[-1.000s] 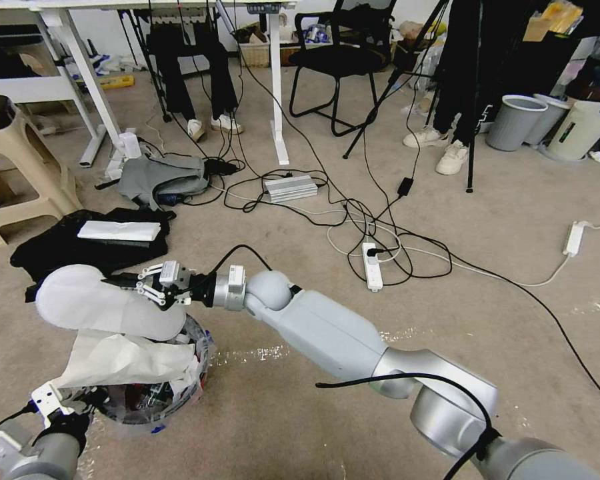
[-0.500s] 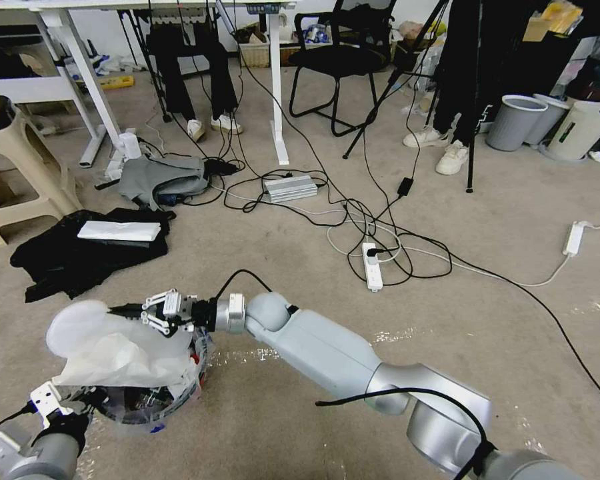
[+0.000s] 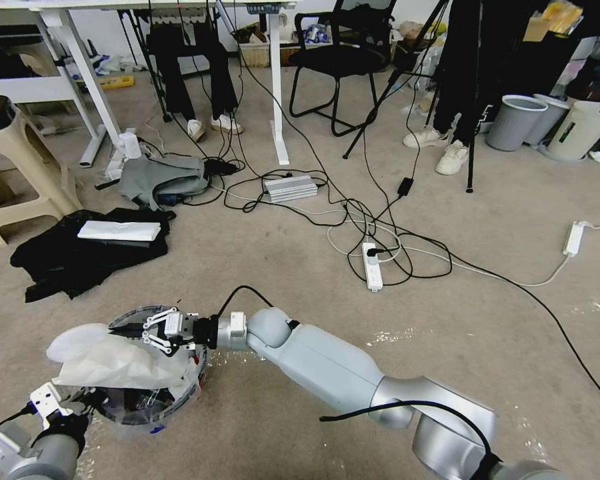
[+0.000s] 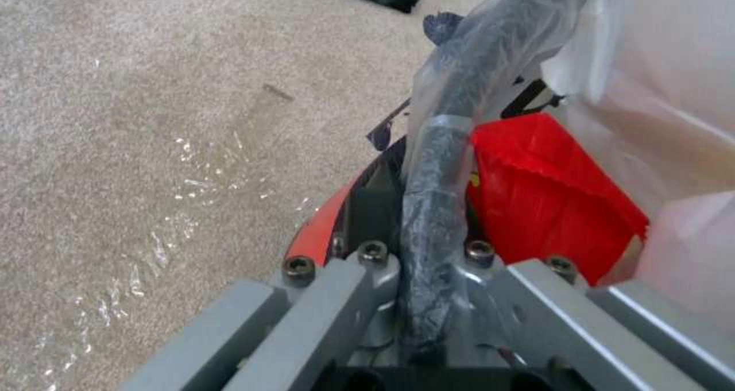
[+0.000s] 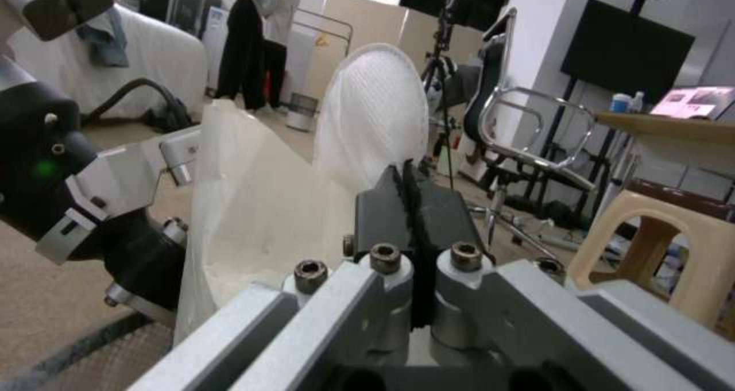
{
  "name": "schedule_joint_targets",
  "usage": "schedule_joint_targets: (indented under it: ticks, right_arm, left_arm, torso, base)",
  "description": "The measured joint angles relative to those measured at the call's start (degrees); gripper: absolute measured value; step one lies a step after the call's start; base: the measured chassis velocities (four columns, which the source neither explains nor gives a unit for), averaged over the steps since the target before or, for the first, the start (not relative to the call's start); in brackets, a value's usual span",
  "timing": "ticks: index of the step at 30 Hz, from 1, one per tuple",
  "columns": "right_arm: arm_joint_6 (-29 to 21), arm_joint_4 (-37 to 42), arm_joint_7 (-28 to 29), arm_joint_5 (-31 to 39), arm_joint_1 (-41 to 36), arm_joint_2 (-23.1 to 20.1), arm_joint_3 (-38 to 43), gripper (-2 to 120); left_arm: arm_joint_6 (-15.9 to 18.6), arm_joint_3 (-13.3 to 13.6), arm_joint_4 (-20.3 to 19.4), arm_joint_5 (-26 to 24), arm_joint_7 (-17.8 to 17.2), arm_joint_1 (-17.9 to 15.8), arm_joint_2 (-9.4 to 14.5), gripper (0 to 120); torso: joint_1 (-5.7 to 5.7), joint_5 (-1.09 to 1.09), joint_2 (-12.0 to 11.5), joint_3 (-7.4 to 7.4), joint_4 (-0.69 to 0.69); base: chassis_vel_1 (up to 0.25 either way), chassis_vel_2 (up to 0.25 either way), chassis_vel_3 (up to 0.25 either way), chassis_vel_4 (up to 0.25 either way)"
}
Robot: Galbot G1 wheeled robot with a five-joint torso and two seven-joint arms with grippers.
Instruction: Pick up the trash bin and place the garbage on the floor into it.
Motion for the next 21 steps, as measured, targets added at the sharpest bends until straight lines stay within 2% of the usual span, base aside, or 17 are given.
schedule_joint_targets:
  ticks: [4,6,9,11,12,14,15,17,18,20,21]
  right_arm:
    - [-0.6,2.1,1.6,0.0,0.0,-2.0,0.0,4]
    - [-1.0,3.3,2.4,0.0,0.0,-2.8,0.3,14]
    - [-1.3,3.9,2.8,0.0,0.0,-3.3,0.5,19]
    - [-1.5,4.9,3.1,0.1,0.0,-4.2,0.9,32]
    - [-1.5,4.9,3.1,0.1,0.0,-4.2,0.9,32]
    - [-1.7,5.6,3.2,0.1,0.0,-4.9,1.2,42]
    - [-1.7,5.6,3.2,0.1,0.0,-4.9,1.2,42]
    - [-1.8,6.3,3.3,0.1,-0.1,-5.4,1.7,54]
    - [-1.8,6.3,3.3,0.1,-0.1,-5.4,1.7,54]
    - [-1.9,6.8,3.4,0.2,-0.1,-5.6,1.9,62]
    - [-1.9,7.1,3.5,0.3,-0.1,-5.8,2.0,70]
  left_arm:
    - [0.0,0.0,0.4,0.1,0.0,-0.1,0.0,1]
    - [0.0,0.0,0.5,0.2,0.0,-0.1,0.0,1]
    - [0.0,0.0,0.5,0.2,0.0,-0.1,0.0,1]
    - [0.1,0.1,0.5,0.2,0.0,-0.2,0.0,1]
    - [0.1,0.1,0.5,0.2,0.0,-0.2,0.0,1]
    - [0.1,0.2,0.7,0.4,0.0,-0.3,0.0,1]
    - [0.1,0.2,0.7,0.4,0.0,-0.3,0.0,1]
    - [0.2,0.3,0.9,0.6,-0.1,-0.3,0.0,1]
    - [0.2,0.3,0.9,0.6,-0.1,-0.3,0.0,1]
    - [0.2,0.4,0.9,0.7,0.0,-0.3,0.0,1]
    - [0.2,0.4,0.9,0.7,-0.1,-0.3,0.0,1]
  torso:
    - [0.0,0.0,0.0,0.0,0.0]
    - [0.0,0.0,0.0,0.0,0.0]
    - [0.0,0.0,0.0,0.0,0.0]
    - [0.0,0.0,0.0,0.0,0.0]
    - [0.0,0.0,0.0,0.0,0.0]
    - [0.0,0.0,0.0,0.0,0.0]
    - [0.0,0.0,0.0,0.0,0.0]
    - [0.0,0.0,0.0,0.0,0.0]
    - [0.0,0.0,0.0,0.0,0.0]
    - [0.0,0.0,0.0,0.0,0.0]
    - [0.0,0.0,0.0,0.0,0.0]
  base:
    - [0.0,0.0,0.0,0.0]
    - [0.0,0.0,0.0,0.0]
    - [0.0,0.0,0.0,0.0]
    - [0.0,0.0,0.0,0.0]
    - [0.0,0.0,0.0,0.0]
    - [0.0,0.0,0.0,0.0]
    - [0.0,0.0,0.0,0.0]
    - [0.0,0.0,0.0,0.0]
    - [0.0,0.0,0.0,0.0]
    - [0.0,0.0,0.0,0.0]
    - [0.0,0.0,0.0,0.0]
